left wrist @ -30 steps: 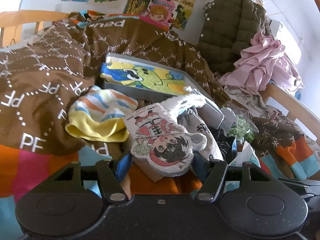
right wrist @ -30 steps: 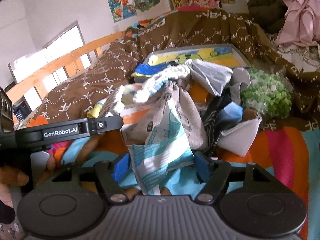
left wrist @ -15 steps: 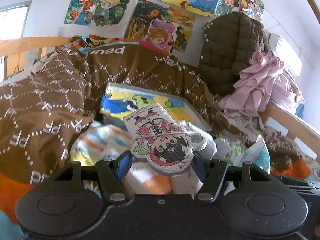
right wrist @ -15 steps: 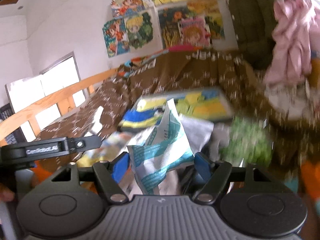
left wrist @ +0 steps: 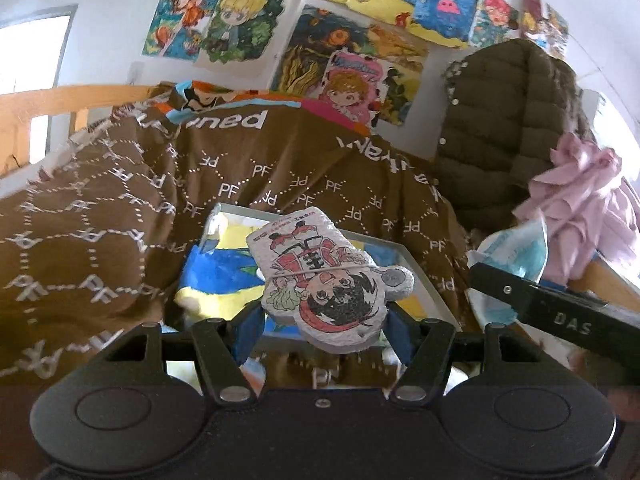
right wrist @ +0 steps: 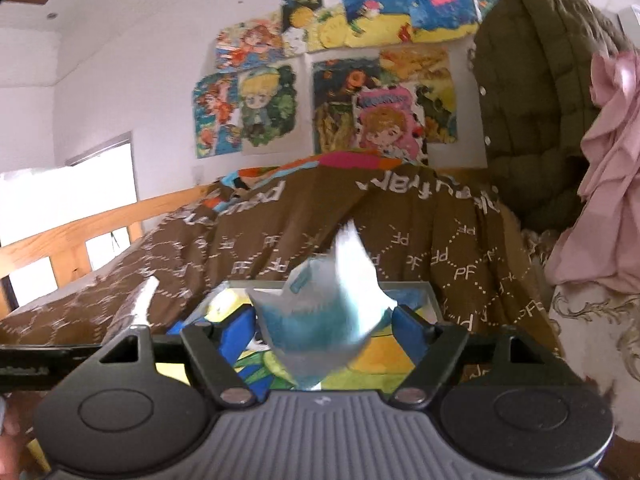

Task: Organize soft objects
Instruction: 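Grasp and lift the cartoon pouch with left gripper while right gripper lifts the striped cloth, then open left gripper over the frog tray while right gripper drops the striped cloth there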

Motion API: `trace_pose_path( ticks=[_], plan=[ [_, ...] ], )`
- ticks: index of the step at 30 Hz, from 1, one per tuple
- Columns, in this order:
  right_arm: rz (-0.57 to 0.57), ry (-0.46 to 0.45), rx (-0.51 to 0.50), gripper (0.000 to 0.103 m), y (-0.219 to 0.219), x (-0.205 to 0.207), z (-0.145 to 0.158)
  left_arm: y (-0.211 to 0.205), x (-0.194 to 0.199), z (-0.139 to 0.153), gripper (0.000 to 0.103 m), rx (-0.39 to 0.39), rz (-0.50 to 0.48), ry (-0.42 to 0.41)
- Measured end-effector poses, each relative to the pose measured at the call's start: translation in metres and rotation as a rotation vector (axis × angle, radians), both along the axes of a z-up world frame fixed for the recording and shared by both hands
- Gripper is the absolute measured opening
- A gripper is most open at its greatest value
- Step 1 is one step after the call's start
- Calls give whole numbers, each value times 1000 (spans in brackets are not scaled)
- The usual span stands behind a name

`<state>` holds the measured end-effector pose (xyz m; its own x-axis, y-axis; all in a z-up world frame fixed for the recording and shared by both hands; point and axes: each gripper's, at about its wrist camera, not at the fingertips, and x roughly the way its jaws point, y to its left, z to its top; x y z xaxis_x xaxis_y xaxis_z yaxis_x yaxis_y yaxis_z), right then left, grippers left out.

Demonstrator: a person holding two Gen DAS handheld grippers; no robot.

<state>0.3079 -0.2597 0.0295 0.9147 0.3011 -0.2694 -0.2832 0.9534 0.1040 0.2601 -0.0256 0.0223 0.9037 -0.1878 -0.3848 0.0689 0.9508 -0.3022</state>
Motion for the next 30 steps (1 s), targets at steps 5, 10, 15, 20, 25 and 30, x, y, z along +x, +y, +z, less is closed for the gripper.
trace_pose_path(
  ticks=[5,10,15,20,25,30],
  plan=[
    [-24,80,33,76,-10,48,-24,-10,50,-6,66,10,3,19],
    [-42,193,97,74,-23,75,-51,-24,93,-25,67,38,8,76],
    [-34,239,183,75,-37,84,-57,-34,119,-42,67,33,15,144],
    [-40,251,223,81,-45,86,-56,-39,137,-50,68,38,15,238],
    [-59,253,227,88,-48,83,-48,-36,144,-52,80,36,32,302],
    [-70,220,237,97,-54,70,-28,-34,135,-44,88,23,63,285]
  ],
)
